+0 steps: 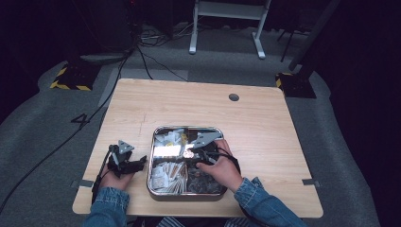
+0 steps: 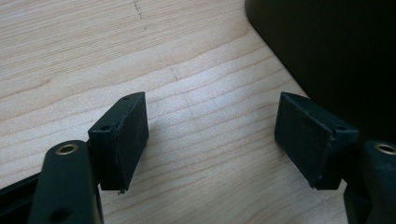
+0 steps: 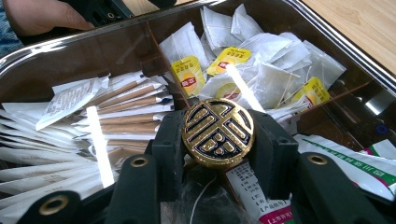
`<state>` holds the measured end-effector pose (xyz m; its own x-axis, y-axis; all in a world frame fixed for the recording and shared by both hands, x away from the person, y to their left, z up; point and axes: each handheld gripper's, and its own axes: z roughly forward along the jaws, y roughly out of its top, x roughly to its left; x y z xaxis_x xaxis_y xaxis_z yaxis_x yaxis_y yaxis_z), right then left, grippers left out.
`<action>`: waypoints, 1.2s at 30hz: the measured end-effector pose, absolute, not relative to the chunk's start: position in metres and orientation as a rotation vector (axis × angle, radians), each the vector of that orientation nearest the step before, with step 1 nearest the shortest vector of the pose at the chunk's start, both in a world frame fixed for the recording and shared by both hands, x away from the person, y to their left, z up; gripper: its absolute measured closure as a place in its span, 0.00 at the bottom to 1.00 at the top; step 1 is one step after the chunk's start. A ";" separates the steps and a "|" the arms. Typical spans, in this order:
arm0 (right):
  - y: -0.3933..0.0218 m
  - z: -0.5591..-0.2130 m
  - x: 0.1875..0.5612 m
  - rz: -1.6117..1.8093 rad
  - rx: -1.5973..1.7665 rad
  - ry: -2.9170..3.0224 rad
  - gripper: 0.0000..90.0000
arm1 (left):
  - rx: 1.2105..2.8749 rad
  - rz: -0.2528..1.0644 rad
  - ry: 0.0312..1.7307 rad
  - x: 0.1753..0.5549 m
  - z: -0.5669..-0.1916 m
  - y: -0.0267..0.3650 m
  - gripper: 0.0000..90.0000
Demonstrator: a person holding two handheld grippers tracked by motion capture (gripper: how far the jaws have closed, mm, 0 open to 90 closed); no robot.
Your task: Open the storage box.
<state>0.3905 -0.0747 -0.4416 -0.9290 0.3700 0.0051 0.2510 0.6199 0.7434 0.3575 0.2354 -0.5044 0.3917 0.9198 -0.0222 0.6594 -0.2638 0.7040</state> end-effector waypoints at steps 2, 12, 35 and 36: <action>-0.075 -0.442 0.390 1.201 0.521 2.691 0.65 | 2.019 0.530 1.347 0.358 -0.504 0.235 0.29; -0.075 -0.442 0.389 1.223 0.559 2.675 0.65 | 2.019 0.530 1.347 0.358 -0.504 0.235 0.29; -0.097 -0.388 0.381 1.400 0.554 2.564 0.65 | 2.019 0.525 1.346 0.358 -0.504 0.235 0.29; -0.098 -0.386 0.380 1.402 0.554 2.561 0.65 | 2.023 0.528 1.344 0.358 -0.504 0.236 0.29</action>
<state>0.3803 -0.0976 -0.3863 -0.9164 0.3992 0.0287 0.2393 0.4890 0.8388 0.3580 0.2355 -0.5041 0.3950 0.9184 -0.0201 0.6590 -0.2681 0.7027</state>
